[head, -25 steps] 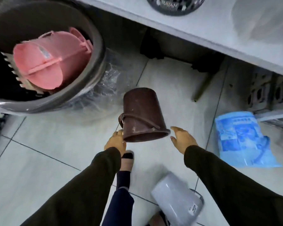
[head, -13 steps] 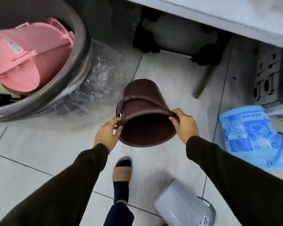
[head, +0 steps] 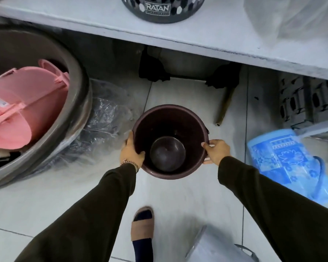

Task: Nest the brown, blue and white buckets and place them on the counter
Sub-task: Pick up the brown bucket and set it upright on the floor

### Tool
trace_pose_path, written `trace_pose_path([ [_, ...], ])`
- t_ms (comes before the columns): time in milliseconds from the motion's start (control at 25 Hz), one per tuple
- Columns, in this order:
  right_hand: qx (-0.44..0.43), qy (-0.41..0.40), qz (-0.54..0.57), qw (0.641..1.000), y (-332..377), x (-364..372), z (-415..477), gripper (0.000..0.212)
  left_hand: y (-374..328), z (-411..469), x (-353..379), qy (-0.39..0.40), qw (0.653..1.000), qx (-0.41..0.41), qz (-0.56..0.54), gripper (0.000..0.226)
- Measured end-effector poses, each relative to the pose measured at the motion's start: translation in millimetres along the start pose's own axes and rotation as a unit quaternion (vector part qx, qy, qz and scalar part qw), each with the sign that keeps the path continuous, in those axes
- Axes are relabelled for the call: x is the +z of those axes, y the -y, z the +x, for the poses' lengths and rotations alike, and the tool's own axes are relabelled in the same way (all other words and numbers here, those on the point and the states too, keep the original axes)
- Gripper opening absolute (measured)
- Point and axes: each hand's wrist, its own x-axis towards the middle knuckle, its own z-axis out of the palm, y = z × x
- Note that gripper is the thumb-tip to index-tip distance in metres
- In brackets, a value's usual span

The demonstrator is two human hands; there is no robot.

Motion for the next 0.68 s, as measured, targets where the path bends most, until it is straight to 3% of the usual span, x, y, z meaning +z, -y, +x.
trace_pose_path([
  [120,0.03,0.012,-0.007,0.999,-9.4,7.8,-1.2,0.038,2.9,1.9,0.8,0.032,0.999,0.016,0.022,0.087],
  [240,-0.023,0.0,-0.103,0.994,-9.0,11.0,-13.6,0.042,-2.2,-2.5,-3.4,0.031,0.99,0.018,0.139,0.086],
  [400,-0.068,-0.011,-0.14,0.988,-14.8,-8.3,-31.6,0.061,-38.8,-26.9,2.9,-0.043,0.95,0.137,0.279,0.072],
  [680,-0.079,-0.079,-0.199,0.974,-82.3,-128.9,-68.1,0.055,-94.8,-112.2,80.9,0.037,0.884,0.318,0.34,0.059],
])
